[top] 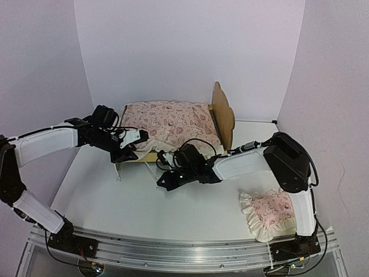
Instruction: Set up the pet bed
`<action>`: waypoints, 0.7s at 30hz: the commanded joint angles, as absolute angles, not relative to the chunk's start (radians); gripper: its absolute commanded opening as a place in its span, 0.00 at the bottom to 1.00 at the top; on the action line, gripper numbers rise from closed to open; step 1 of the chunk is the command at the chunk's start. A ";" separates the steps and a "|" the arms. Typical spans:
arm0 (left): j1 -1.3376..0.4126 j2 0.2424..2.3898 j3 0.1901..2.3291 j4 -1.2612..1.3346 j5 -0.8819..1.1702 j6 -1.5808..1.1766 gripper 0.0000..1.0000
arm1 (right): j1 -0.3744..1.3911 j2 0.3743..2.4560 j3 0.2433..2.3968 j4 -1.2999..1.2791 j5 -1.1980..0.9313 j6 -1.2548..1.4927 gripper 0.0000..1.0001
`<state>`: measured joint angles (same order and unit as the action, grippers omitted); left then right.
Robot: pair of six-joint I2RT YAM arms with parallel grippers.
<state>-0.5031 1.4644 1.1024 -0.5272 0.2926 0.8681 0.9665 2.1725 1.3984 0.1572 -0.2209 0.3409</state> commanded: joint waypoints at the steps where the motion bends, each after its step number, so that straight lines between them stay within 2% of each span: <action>1: -0.489 1.299 1.037 -0.553 0.232 0.171 0.42 | 1.006 2.215 1.458 0.176 -0.215 0.425 0.00; 5: -0.380 1.210 0.964 -0.528 0.126 -0.222 0.50 | 1.021 2.222 1.483 0.185 -0.152 0.475 0.00; 8: -0.343 1.192 0.855 -0.488 0.097 -0.411 0.51 | 1.030 2.240 1.521 0.184 -0.128 0.488 0.00; 12: -0.343 1.178 0.659 -0.309 0.136 -0.591 0.50 | 1.031 2.261 1.558 0.184 -0.118 0.507 0.00; 21: -0.314 1.329 0.525 0.071 0.065 -0.582 0.52 | 1.039 2.336 1.659 0.180 -0.133 0.514 0.00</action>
<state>-0.3373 1.2674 0.5449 -0.2134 0.1121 -0.5360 1.0283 2.2847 1.5918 0.1709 -0.1312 0.4950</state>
